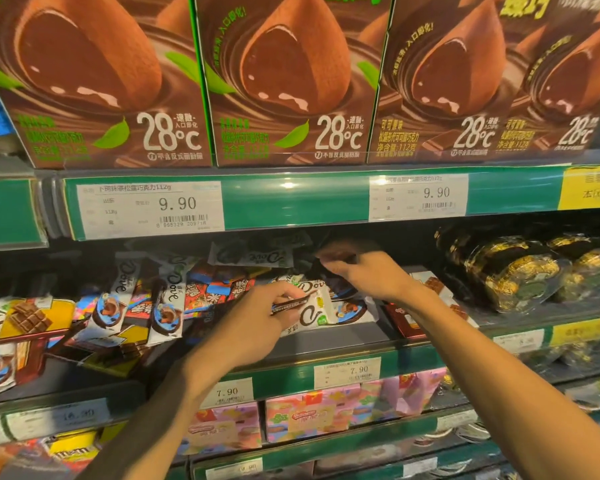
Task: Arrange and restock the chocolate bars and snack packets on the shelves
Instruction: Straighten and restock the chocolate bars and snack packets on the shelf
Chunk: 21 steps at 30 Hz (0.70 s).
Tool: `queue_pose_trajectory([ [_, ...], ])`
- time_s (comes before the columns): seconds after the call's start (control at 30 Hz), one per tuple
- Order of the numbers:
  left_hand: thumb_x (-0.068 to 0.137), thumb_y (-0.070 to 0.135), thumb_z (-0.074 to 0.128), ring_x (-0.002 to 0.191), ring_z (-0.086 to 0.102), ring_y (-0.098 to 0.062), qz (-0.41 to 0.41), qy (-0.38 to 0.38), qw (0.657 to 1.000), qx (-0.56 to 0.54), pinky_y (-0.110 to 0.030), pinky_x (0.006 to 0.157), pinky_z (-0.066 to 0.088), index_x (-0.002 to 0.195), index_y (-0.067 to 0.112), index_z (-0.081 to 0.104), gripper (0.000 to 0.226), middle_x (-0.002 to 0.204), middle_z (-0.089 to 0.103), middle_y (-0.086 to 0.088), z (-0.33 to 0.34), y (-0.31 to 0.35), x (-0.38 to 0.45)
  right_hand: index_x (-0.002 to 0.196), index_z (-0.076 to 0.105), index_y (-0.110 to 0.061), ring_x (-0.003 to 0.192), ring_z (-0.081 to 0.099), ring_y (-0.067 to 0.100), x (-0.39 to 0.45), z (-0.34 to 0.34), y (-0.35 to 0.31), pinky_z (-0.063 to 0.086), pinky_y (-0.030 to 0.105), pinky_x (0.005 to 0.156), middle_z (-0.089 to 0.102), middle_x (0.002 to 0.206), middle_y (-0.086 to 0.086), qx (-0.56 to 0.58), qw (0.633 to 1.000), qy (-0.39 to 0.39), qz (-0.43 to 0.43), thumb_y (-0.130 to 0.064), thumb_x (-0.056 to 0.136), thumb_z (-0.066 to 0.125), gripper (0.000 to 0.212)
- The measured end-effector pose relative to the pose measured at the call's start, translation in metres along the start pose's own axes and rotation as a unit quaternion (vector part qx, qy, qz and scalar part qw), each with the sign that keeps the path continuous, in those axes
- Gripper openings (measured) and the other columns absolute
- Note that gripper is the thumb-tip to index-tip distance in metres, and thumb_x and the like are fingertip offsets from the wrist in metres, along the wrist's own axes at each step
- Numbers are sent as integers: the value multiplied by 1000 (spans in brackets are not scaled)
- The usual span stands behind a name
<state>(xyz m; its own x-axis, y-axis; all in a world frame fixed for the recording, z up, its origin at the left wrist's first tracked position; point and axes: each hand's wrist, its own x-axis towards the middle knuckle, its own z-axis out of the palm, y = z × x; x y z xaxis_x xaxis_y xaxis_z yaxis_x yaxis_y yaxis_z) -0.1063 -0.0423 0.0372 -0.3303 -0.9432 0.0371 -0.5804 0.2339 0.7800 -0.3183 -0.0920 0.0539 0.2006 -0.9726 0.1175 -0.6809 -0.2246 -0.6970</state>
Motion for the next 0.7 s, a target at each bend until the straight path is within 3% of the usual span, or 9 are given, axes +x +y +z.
queue_pose_trajectory([
  [0.07,92,19,66,104,55,3,10,11,1000,-16,-10,79,39,107,34,63,22,106,63,17,5,2,6,99,67,-24,82,66,-7,-14,-5,-6,49,8,75,70,87,-14,91,996,-1,-14,-31,95,63,9],
  [0.17,87,21,73,98,60,-1,11,21,998,-51,-15,76,44,104,34,61,25,97,66,13,13,9,10,110,68,-21,91,69,30,-29,-5,-5,55,41,85,71,94,16,125,989,-75,-20,-38,88,71,28],
  [0.2,85,23,74,95,62,-1,10,26,998,-58,-17,75,45,105,33,60,26,95,66,12,16,11,12,110,69,-21,90,66,40,-32,-5,-2,54,49,85,69,95,22,131,988,-79,-26,-37,87,73,28],
  [0.27,83,26,76,90,64,0,12,32,998,-60,-21,75,49,105,31,60,28,92,69,12,20,14,13,103,72,-21,90,63,45,-35,-4,3,53,54,85,69,96,22,135,988,-63,-33,-32,88,73,19],
  [0.4,82,23,77,88,66,-6,17,52,996,-64,-23,75,53,102,30,62,25,91,68,11,12,9,8,89,74,-15,88,72,25,-44,-5,13,59,41,82,75,91,8,138,990,-19,-9,-15,90,70,4],
  [0.47,86,23,73,84,63,1,19,113,993,-15,-16,74,51,97,30,64,16,90,66,14,-1,-2,3,86,73,-15,85,73,12,-50,-6,20,59,26,71,76,89,3,138,990,-19,1,-13,90,69,6],
  [0.53,88,26,69,86,63,-3,1,193,978,80,-24,79,52,97,30,64,11,93,67,12,-21,-22,0,87,72,-15,74,68,0,-54,-7,26,49,13,59,74,85,-2,114,993,-22,11,-13,91,69,5],
  [0.6,89,36,65,99,63,-22,-58,241,943,222,-38,88,50,106,28,65,19,104,70,-1,-41,-42,-1,88,72,-17,73,65,0,-57,-5,30,48,13,57,72,83,-5,54,998,-27,10,-14,91,69,6],
  [0.7,92,54,53,119,49,-37,-184,180,888,382,-41,97,40,129,18,56,51,124,60,-18,-58,-61,-7,90,71,-25,85,67,7,-60,2,35,56,24,73,72,90,-6,-22,999,-37,5,-26,90,70,2],
])
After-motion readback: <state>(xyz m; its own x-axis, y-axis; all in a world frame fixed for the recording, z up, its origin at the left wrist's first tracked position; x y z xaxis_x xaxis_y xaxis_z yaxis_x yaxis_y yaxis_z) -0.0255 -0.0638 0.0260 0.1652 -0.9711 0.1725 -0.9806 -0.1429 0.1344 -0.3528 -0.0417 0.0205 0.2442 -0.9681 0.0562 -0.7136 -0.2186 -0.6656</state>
